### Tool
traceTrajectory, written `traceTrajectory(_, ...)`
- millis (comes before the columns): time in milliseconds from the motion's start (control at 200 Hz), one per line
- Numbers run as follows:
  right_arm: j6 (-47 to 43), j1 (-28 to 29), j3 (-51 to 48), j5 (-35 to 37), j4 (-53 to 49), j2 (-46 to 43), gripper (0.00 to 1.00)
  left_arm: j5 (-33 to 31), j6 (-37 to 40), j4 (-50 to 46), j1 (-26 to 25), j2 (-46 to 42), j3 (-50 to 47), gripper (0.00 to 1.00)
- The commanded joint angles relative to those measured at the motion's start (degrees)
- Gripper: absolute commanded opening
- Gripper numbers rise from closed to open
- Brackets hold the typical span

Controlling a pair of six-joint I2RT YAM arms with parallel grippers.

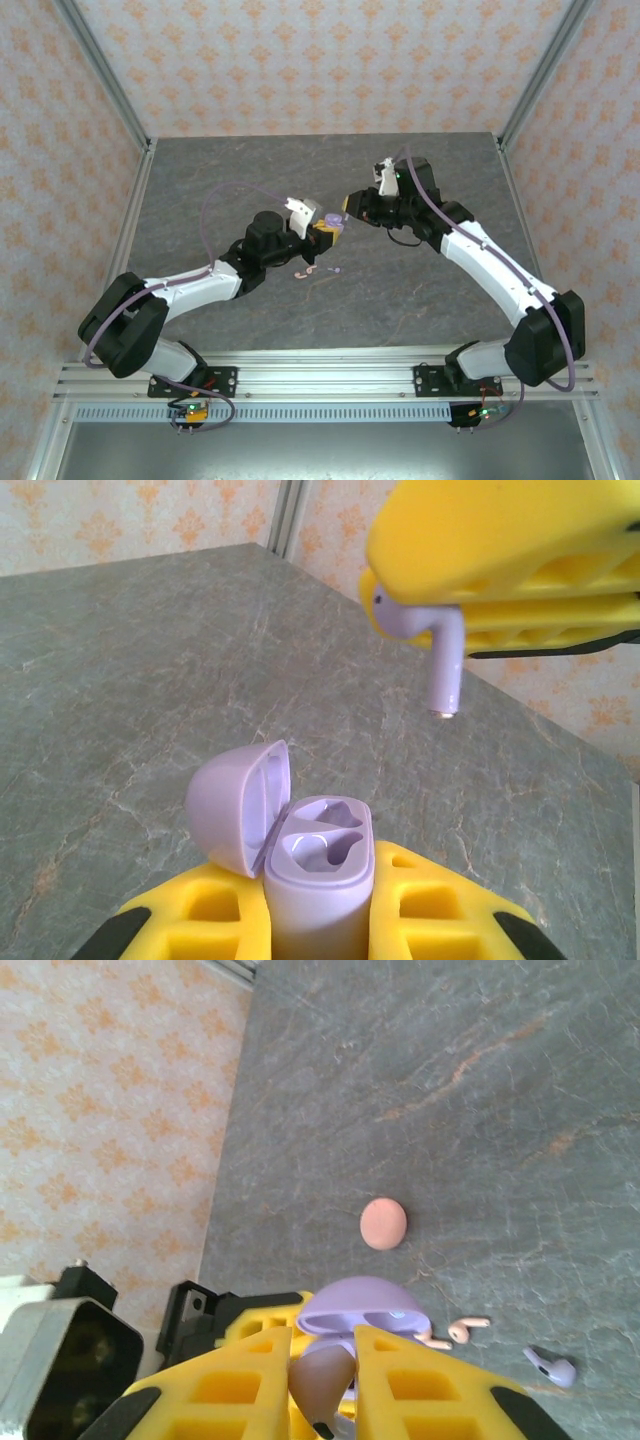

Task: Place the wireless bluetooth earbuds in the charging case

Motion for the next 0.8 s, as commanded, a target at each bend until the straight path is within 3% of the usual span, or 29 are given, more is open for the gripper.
traceTrajectory(0,2.88,0.73,-0.13,2.42,5.38,-1.94,0.19,-2.44,0.33,6.37,-0.86,-2.38,-0.96,0.12)
traceTrajectory(345,4.78,1.21,-1.48,4.61,8.37,-2.36,0.21,-6.44,-2.69,9.94,-1.63,-2.91,-1.03,0.12)
traceTrajectory(791,5.31,1.59,-1.66,3.56,9.51,-1.6,0.21,-6.39,-4.04,9.36,-2.02,-2.11,0.62,0.12)
